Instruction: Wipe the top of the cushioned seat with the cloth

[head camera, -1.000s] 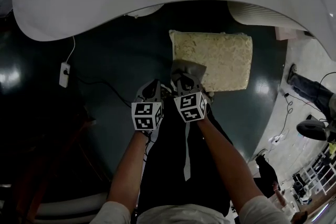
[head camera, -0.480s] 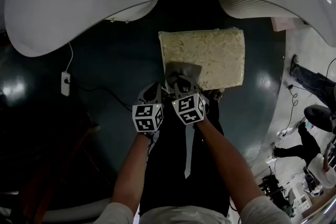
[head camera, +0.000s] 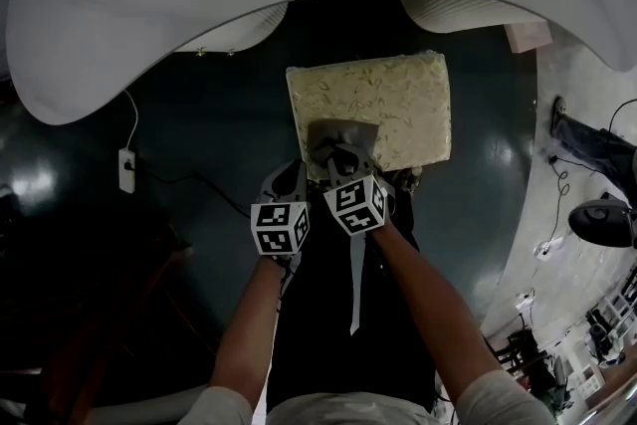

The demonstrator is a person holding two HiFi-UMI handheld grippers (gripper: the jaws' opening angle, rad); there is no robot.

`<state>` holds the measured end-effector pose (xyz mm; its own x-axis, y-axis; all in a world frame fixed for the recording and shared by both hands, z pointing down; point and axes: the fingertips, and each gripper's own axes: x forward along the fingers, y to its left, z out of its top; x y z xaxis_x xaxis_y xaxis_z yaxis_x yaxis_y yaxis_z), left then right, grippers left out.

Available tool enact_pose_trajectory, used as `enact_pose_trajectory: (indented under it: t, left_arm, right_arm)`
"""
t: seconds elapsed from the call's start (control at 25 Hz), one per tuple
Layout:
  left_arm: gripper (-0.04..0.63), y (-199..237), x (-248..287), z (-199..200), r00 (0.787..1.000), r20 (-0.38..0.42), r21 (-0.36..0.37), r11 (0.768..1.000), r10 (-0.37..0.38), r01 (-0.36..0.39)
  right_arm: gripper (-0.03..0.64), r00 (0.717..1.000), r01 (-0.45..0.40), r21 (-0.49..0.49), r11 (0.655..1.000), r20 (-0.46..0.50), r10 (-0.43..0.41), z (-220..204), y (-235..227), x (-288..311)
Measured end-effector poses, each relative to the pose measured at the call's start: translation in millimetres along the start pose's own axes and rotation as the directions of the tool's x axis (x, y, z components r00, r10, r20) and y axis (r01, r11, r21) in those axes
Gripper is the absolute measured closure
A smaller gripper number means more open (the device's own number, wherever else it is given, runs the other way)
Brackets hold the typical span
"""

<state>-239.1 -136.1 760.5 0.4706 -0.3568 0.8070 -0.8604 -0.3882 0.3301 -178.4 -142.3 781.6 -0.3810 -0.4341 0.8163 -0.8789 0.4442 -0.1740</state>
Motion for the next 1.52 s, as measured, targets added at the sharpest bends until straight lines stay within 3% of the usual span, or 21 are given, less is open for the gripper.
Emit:
enact_pose_trajectory:
  t: [0.88,1.52]
  left_arm:
    - [0.583,-38,17,9,1.000,-0.017,0.019,1.000,0.002,-0.002]
    - [0.583,-86,35,17,0.999,-0.035,0.056,0.998,-0.027,0.028]
  right_arm:
    - [0.603,1.000,-0.004,0.019,1.000,-0.010,0.004,-13,-43,-18]
    - [0.603,0.999,0.048,0.087,0.995,0.007,-0.049,-30,-94,-45]
